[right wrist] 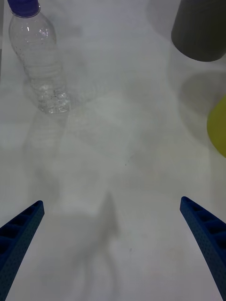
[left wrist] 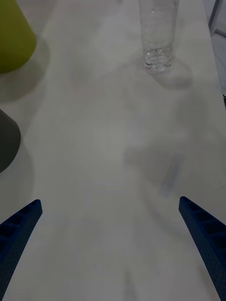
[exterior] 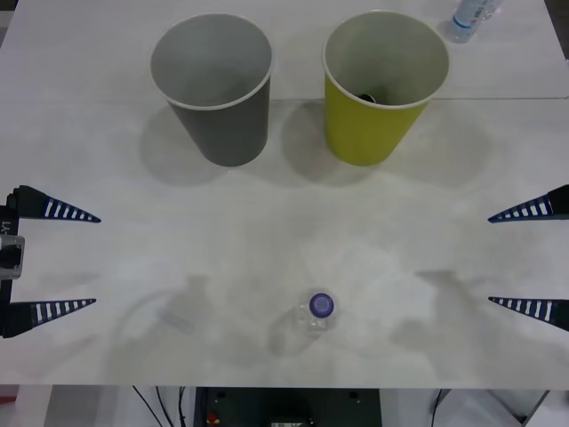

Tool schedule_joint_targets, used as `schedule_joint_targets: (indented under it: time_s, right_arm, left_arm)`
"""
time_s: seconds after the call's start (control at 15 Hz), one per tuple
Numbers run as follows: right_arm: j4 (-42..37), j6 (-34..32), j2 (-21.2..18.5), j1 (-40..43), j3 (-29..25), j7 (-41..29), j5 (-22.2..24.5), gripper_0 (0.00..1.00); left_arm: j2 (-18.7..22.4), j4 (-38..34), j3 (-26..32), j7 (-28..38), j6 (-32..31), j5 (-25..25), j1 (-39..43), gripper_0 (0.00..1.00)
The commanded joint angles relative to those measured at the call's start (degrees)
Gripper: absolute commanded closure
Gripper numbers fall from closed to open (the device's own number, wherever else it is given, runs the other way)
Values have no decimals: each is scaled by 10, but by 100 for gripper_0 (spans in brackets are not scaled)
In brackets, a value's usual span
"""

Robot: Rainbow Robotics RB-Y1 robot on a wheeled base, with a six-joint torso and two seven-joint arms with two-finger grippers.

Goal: Put the can into the green bin and the plastic bottle into the gray bin

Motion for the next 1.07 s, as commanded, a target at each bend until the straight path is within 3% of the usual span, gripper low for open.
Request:
schedule_joint_targets:
  time_s: [0.07, 0.4, 0.67, 1.07]
  right_arm:
    - [0, 0, 0, 0, 0, 0, 0, 0]
    - [0, 0, 5, 5, 8, 7, 7, 0]
    - [8, -1, 45, -1, 31, 32, 9, 0]
    - [97, -14, 83, -35, 108, 188, -86, 0]
  left_arm:
    - [0, 0, 0, 0, 0, 0, 0, 0]
    - [0, 0, 0, 0, 0, 0, 0, 0]
    - [0, 0, 0, 0, 0, 0, 0, 0]
    - [0, 0, 0, 0, 0, 0, 0, 0]
